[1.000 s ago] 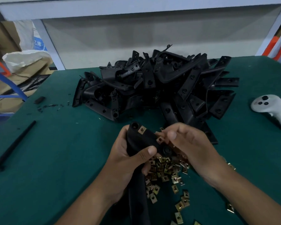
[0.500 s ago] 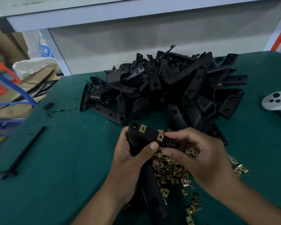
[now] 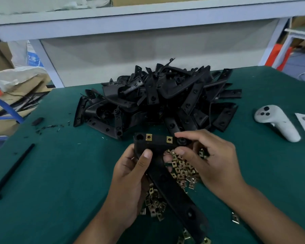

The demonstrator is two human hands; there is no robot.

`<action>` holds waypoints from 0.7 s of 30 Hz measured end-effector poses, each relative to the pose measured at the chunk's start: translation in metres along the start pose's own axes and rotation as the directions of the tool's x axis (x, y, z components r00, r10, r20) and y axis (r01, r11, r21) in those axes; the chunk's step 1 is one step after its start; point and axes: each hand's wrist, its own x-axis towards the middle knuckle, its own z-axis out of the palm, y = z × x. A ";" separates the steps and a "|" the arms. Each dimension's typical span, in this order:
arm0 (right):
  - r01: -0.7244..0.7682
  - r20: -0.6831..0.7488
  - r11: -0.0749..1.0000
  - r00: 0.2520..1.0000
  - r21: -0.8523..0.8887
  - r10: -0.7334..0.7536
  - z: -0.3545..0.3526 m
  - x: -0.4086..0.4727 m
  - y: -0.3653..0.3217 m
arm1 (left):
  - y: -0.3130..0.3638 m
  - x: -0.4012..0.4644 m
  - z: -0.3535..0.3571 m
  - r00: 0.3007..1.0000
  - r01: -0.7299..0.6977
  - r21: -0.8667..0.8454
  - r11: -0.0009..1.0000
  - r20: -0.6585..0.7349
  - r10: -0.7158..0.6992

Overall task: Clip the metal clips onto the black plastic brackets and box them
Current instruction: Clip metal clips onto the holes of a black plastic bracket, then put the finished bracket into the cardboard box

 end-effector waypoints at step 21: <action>-0.632 -0.550 0.487 0.771 -0.603 0.321 -0.297 -0.299 -0.065 | -0.166 -0.122 0.274 0.573 -0.280 0.537 0.795 0.759 -0.311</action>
